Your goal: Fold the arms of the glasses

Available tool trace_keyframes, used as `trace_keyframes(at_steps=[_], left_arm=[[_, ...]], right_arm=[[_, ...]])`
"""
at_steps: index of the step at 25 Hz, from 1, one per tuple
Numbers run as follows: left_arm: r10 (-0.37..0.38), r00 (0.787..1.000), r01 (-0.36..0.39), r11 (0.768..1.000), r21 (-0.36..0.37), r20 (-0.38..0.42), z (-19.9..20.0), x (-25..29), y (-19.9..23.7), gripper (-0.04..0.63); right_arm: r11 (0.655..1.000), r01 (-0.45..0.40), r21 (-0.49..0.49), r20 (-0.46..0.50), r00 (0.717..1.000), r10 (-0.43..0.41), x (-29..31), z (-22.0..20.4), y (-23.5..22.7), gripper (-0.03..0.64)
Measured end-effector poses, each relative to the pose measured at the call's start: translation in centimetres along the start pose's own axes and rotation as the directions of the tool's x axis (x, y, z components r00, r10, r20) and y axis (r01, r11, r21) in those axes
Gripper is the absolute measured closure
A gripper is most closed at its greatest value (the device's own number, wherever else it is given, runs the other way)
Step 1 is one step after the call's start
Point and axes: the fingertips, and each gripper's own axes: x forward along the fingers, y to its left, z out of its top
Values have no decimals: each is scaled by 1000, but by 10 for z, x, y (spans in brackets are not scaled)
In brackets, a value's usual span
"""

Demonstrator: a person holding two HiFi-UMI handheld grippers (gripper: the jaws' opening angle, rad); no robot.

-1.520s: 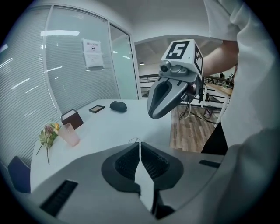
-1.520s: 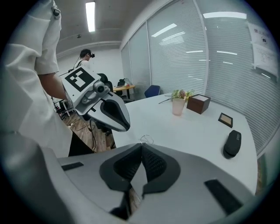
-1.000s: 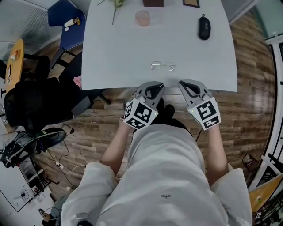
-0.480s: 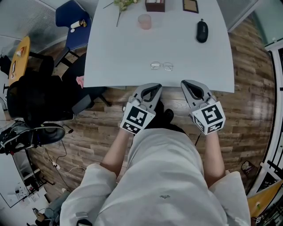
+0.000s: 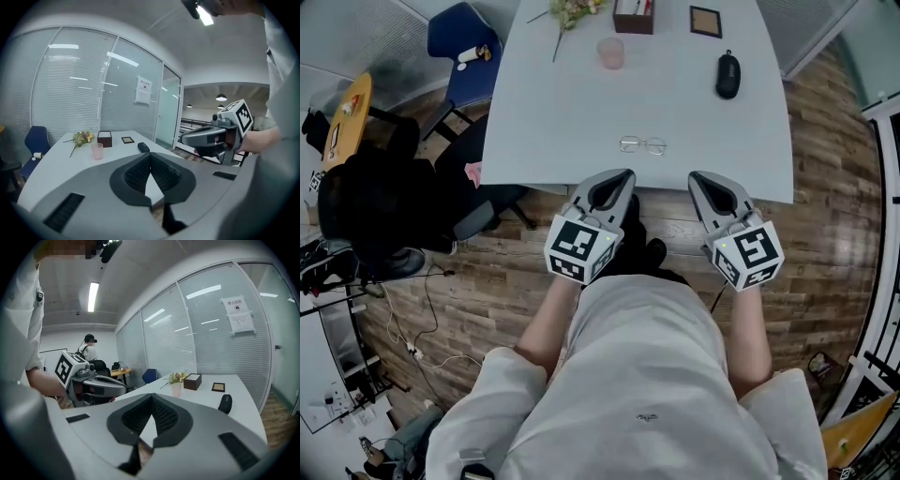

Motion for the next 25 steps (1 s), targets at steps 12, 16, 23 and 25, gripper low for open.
trace_keyframes(at_steps=[12, 16, 23, 25], left_arm=[[40, 999, -39, 997, -60, 27, 6, -10, 10, 577], [43, 999, -42, 997, -63, 28, 6, -11, 11, 577], [43, 999, -41, 997, -59, 28, 8, -9, 11, 577], [45, 999, -43, 997, -58, 28, 8, -9, 12, 577]], right_arm=[[1000, 2, -4, 13, 1000, -2, -3, 5, 1, 613], [1000, -1, -5, 12, 1000, 1, -3, 5, 2, 612], [1000, -6, -7, 10, 1000, 6, -1, 6, 1, 614], [1000, -9, -9, 9, 1000, 9, 0, 6, 1, 614]])
